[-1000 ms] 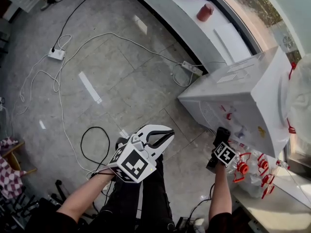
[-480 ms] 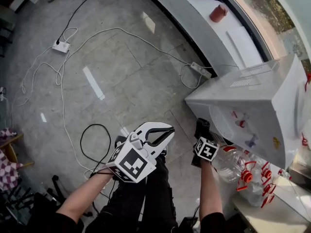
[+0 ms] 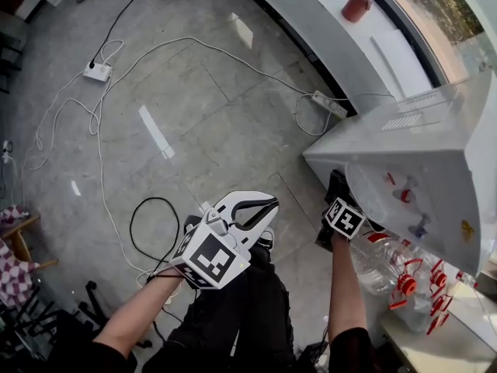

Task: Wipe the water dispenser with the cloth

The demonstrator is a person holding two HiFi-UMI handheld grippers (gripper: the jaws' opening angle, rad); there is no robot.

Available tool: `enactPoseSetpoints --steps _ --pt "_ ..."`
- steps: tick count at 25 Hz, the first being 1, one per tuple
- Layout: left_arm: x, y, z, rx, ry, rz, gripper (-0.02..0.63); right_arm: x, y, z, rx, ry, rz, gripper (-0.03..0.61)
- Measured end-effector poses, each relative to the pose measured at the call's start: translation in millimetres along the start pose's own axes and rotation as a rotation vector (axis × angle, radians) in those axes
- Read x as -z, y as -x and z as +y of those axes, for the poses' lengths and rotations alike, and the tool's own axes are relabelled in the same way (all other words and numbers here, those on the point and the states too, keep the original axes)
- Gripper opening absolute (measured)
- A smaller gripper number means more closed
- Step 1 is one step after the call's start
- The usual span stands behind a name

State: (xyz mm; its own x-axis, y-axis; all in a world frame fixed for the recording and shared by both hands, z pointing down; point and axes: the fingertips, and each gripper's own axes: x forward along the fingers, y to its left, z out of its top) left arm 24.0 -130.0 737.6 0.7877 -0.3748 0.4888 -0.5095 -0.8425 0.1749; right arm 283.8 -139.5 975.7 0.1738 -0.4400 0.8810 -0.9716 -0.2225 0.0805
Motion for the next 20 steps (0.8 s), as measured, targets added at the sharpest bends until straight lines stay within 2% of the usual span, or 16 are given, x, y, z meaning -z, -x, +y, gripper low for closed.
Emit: enactPoseSetpoints --steps 3,8,10,15,20 --pt "-8 -5 -7 0.010 -0.005 -0.006 0.020 11 9 -47 0.054 -0.064 0.030 0.109" --pt "-23 -10 -20 0.030 -0.022 -0.013 0.020 38 31 -107 0.128 -0.052 0.070 0.110" --pt "-27 -10 -25 0.035 -0.028 -0.012 0.020 48 41 -127 0.168 -0.085 0.076 0.110" --pt "-34 -4 -38 0.050 -0.041 0.010 0.020 68 68 -163 0.235 -0.203 0.080 0.109" --pt "-52 11 -54 0.076 -0.052 0.022 0.020 74 104 -181 0.268 -0.235 0.089 0.107"
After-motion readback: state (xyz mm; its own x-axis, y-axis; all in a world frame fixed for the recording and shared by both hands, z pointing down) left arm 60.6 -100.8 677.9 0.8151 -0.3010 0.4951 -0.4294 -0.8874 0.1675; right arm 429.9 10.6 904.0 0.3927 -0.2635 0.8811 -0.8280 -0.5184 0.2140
